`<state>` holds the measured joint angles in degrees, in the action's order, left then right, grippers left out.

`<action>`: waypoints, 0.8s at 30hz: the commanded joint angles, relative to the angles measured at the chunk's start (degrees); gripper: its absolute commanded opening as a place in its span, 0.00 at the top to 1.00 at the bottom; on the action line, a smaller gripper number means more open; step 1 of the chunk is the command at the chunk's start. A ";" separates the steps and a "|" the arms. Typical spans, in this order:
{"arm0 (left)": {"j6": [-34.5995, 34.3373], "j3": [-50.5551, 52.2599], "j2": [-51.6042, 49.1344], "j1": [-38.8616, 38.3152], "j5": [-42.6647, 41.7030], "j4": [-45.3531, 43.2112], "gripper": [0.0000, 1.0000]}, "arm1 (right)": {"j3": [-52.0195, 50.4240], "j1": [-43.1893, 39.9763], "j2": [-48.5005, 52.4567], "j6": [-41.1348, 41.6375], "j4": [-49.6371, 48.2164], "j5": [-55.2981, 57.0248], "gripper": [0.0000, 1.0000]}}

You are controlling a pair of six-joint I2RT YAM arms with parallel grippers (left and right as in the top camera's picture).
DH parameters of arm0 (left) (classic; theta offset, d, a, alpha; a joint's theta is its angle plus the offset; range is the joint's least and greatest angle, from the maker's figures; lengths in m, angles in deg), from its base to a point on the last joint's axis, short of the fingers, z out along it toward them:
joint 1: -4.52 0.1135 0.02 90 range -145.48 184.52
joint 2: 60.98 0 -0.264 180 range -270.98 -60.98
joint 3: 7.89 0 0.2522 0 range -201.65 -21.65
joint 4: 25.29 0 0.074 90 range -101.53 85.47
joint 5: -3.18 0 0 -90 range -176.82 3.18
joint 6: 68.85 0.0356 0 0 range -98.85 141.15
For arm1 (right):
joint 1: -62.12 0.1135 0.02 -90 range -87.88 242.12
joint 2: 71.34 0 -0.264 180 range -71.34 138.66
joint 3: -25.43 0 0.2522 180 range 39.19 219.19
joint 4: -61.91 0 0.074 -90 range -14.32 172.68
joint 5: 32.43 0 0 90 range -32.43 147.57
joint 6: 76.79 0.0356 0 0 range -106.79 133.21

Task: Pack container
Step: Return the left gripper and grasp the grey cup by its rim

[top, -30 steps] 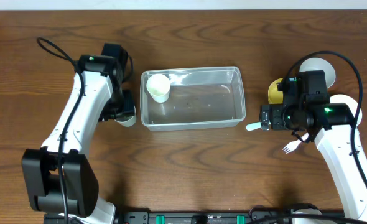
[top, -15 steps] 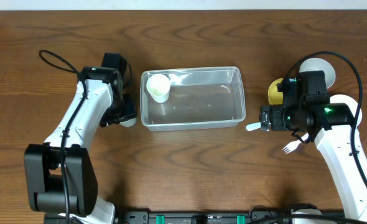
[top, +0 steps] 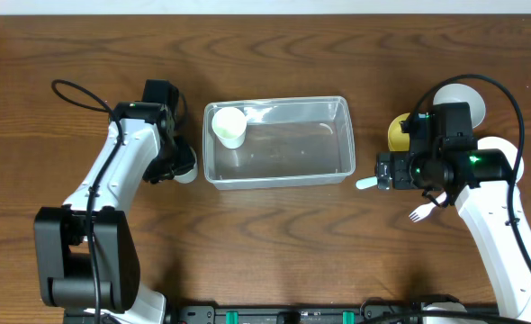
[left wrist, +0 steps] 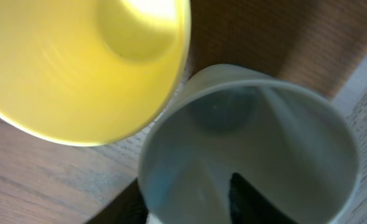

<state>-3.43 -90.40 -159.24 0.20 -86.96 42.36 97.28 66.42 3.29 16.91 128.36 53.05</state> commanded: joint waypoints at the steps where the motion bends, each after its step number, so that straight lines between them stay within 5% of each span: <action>1: -0.42 0.46 -0.11 0.28 -0.35 0.17 0.63 | 0.72 -0.59 0.00 0.52 0.02 0.00 0.01; 13: -0.39 0.46 -0.11 0.28 -0.57 0.44 0.89 | 0.72 -0.59 0.02 0.52 0.02 0.00 0.01; 24: -0.37 0.46 -0.11 0.28 -0.57 0.46 0.94 | 0.72 -0.59 0.00 0.52 0.00 0.00 0.01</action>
<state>-3.96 -90.40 -159.24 0.24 -87.79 42.43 97.28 66.42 3.29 16.91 128.34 53.05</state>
